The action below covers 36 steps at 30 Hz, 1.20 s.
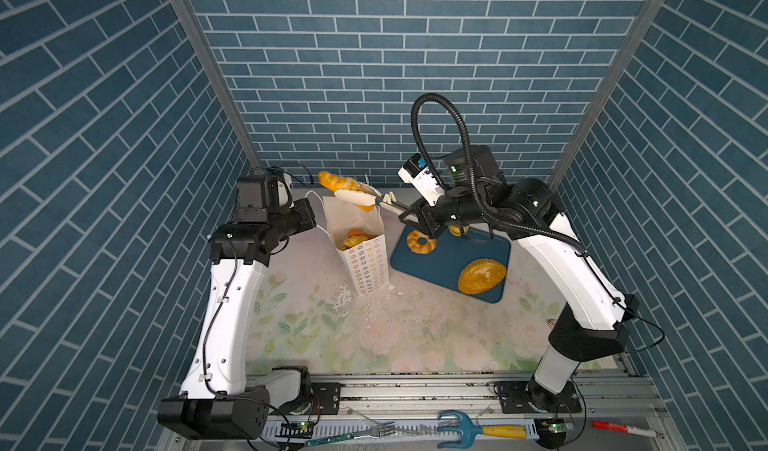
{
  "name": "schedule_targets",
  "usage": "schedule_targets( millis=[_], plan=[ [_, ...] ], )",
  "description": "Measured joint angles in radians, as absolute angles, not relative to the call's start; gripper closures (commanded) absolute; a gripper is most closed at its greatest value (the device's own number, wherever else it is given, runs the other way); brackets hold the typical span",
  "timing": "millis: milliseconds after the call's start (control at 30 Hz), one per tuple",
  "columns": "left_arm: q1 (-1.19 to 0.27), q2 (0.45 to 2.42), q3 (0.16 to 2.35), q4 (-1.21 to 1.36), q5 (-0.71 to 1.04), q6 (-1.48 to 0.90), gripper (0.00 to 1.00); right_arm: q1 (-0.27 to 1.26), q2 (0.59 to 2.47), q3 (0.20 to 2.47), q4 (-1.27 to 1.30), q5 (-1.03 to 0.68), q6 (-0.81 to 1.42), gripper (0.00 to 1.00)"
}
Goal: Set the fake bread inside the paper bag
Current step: 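Lift the croissant with the tongs and lower it into the bag, then open the tongs in the bag and move the right gripper back to the tray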
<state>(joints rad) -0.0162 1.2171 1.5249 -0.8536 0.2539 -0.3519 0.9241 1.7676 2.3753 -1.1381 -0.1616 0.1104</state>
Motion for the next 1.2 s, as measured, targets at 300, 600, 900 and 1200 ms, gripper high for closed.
schedule_targets(
  millis=[300, 600, 900, 1200],
  plan=[
    [-0.016, 1.215, 1.523, -0.851, 0.256, -0.351, 0.91, 0.924, 1.838, 2.302, -1.132, -0.114, 0.186, 0.77],
    [-0.016, 1.216, 1.522, -0.85, 0.268, -0.347, 0.91, 0.94, 1.903, 2.257, -1.13, -0.021, 0.191, 0.66],
    [-0.016, 1.219, 1.522, -0.847, 0.275, -0.344, 0.91, 0.978, 1.987, 2.383, -1.154, 0.042, 0.165, 0.59],
    [-0.016, 1.228, 1.522, -0.847, 0.279, -0.344, 0.91, 0.989, 1.982, 2.427, -1.169, 0.066, 0.121, 0.61]
  ],
)
